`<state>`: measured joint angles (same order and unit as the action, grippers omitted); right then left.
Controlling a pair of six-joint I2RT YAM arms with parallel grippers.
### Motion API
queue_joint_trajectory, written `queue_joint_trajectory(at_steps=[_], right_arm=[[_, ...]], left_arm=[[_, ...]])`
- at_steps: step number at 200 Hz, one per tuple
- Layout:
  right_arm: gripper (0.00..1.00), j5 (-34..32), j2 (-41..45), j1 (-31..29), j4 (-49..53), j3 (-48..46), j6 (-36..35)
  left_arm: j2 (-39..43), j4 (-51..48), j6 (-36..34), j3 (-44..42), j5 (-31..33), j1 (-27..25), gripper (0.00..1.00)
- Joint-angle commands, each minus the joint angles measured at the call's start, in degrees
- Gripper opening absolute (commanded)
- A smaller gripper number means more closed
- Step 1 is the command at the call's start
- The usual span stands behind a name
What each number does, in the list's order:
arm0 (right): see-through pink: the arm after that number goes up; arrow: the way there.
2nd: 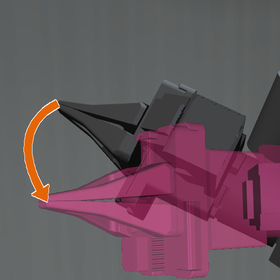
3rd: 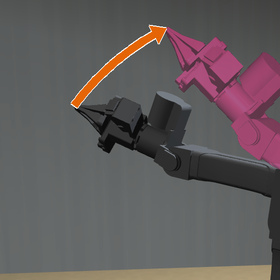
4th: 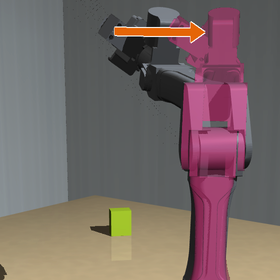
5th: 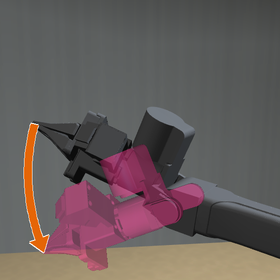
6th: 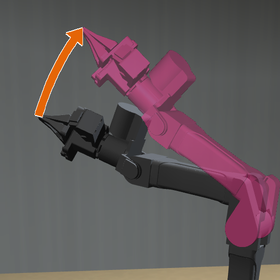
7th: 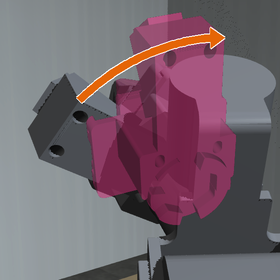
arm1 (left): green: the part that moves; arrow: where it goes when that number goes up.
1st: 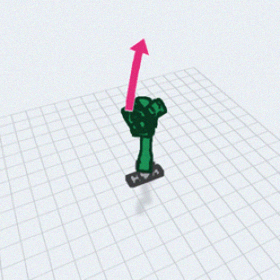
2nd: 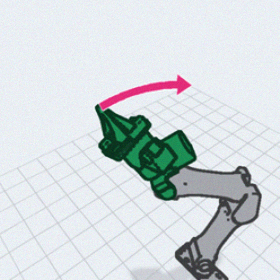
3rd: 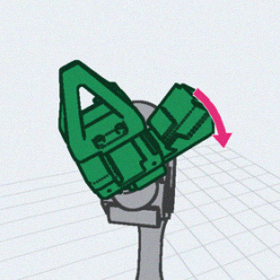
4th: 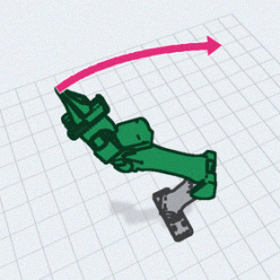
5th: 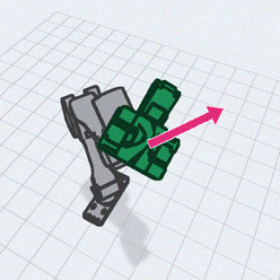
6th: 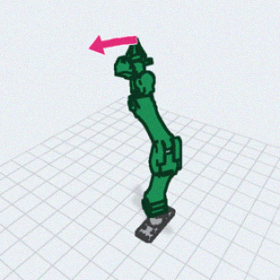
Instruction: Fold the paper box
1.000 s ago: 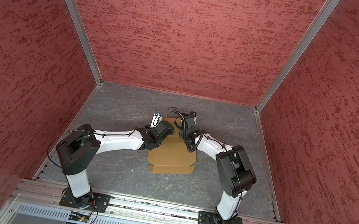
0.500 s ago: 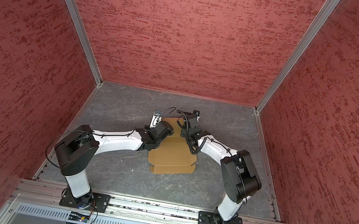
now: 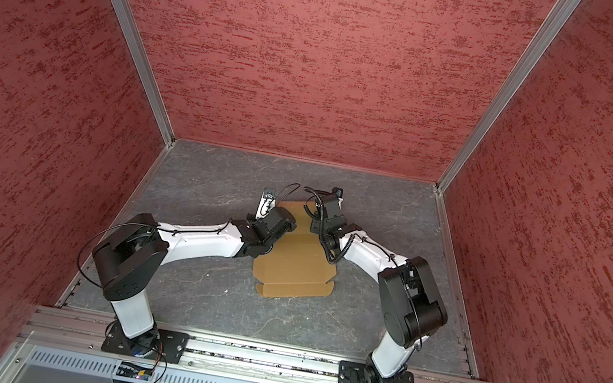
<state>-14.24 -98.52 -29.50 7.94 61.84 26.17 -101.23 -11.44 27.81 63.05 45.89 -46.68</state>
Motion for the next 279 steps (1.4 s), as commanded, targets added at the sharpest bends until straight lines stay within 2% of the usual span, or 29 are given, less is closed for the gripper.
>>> queue_joint_trajectory(at_steps=[1,70,223,250,279], right_arm=[[0.32,-0.4,-0.2,0.7,-1.6,1.5,0.7],[0.28,-0.9,-2.8,1.0,-2.6,3.0,0.8],[0.06,-0.9,-4.1,1.0,-1.9,4.4,0.7],[0.06,-0.5,-4.4,1.0,-1.5,4.8,0.3],[0.15,-0.6,-4.0,1.0,-1.3,4.4,0.1]], left_arm=[[-0.3,-4.3,-0.6,-1.6,-2.8,-0.2,0.00],[-0.5,-4.2,-1.2,-1.3,-3.2,0.0,0.00],[-0.7,-4.4,-0.7,-1.0,-3.4,0.0,0.00],[-0.7,-4.6,-0.5,-0.8,-3.6,-0.2,0.00],[-0.7,-5.0,-0.2,-0.7,-3.5,-0.1,0.00]])
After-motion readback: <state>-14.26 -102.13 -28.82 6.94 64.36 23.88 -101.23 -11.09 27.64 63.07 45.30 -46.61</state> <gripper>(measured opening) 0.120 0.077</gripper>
